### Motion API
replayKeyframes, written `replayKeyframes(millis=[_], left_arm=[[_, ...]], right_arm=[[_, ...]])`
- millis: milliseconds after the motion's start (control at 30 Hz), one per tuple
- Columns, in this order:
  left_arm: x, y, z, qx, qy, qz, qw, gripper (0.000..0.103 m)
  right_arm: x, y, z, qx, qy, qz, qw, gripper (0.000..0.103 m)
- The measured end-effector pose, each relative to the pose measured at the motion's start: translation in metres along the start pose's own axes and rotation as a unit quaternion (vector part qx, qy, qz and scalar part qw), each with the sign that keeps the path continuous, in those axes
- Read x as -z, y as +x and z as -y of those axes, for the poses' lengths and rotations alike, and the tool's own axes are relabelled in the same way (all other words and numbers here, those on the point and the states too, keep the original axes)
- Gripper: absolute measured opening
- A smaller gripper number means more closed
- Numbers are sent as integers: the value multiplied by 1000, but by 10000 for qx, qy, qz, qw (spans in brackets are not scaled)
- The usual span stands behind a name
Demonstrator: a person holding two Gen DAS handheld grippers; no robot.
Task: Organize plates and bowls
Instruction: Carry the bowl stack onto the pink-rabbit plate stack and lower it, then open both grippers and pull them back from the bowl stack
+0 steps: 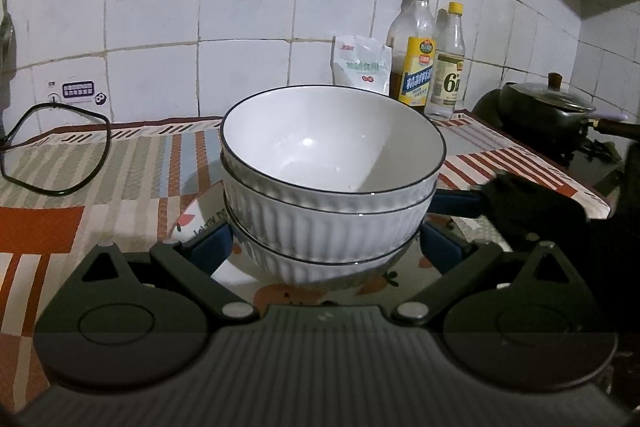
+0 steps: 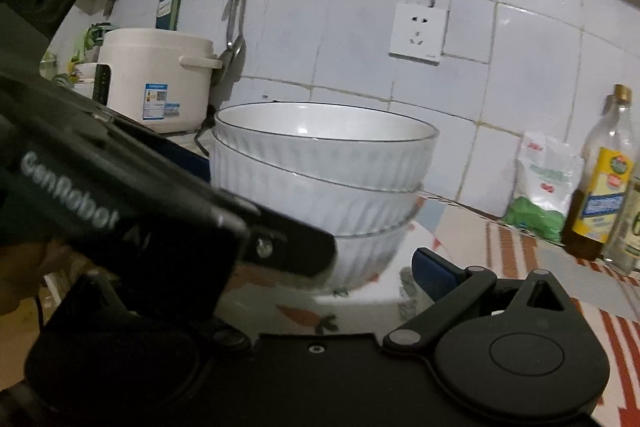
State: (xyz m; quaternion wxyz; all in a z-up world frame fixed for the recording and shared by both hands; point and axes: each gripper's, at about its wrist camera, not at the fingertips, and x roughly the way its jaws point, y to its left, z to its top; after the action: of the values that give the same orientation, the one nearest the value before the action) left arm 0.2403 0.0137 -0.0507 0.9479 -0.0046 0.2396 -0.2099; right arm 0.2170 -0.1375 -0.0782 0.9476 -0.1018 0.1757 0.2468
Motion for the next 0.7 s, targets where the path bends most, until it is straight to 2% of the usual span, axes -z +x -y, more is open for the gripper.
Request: replayKeyframes(millis=[200, 467, 700], left_arm=[[-3, -25, 6, -228, 148, 191, 9994, 102], [0, -74, 17, -585, 218, 423, 9972, 103], [-1, -110, 31, -1016, 249, 398, 9937, 103]], right_arm=[[-1, -25, 6, 202, 196, 92, 9996, 102], [-7, -68, -8, 395, 181, 251, 9987, 102], [-18, -109, -7, 178, 571, 333, 9977, 102]])
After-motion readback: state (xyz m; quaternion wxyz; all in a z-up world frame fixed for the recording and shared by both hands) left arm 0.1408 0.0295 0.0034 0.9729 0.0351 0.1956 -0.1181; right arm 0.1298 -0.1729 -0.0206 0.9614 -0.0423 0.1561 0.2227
